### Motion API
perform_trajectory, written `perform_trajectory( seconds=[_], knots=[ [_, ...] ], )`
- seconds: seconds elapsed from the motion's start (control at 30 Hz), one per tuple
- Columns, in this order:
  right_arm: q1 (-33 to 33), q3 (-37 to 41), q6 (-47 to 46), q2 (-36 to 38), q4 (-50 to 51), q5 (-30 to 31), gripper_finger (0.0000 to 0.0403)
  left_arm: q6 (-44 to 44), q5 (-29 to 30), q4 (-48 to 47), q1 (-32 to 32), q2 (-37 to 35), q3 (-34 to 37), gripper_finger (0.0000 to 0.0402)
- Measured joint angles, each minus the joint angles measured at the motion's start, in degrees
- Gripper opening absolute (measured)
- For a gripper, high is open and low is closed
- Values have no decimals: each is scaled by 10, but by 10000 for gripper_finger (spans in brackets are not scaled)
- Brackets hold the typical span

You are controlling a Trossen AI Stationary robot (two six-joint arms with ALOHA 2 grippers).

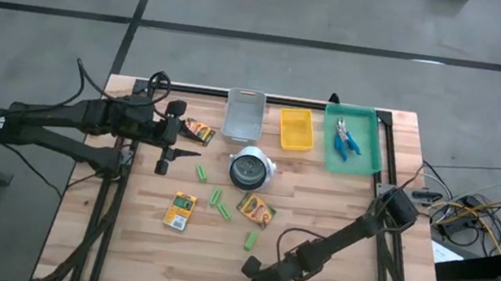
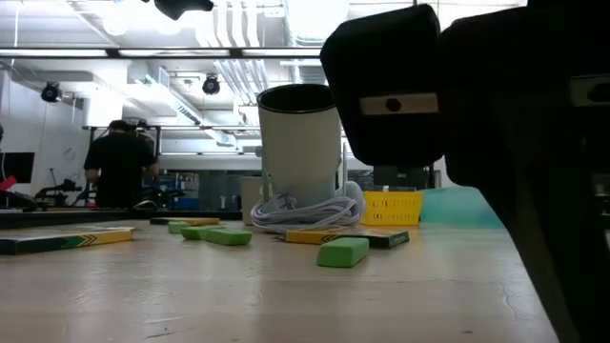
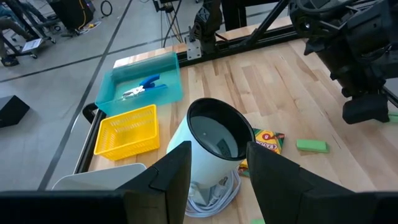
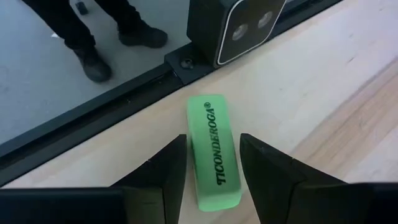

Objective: Pick & Place School Supplies
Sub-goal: Put the green eraser into the yellow bin

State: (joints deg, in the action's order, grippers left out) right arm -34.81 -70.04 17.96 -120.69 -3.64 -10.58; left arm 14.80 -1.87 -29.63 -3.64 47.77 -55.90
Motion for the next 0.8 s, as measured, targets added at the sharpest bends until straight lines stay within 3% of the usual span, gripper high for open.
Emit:
perform_trajectory(
  seconds=[0.27, 0.6, 0.8],
  knots=[
    [0, -1, -11, -8, -2, -3, 140, 0, 0, 0, 0, 0, 0, 161],
    [0, -1, -8, -8, 2, -1, 69, 0, 0, 0, 0, 0, 1, 161],
    [0, -1, -8, -7, 3, 0, 65, 0, 0, 0, 0, 0, 1, 161]
  ],
)
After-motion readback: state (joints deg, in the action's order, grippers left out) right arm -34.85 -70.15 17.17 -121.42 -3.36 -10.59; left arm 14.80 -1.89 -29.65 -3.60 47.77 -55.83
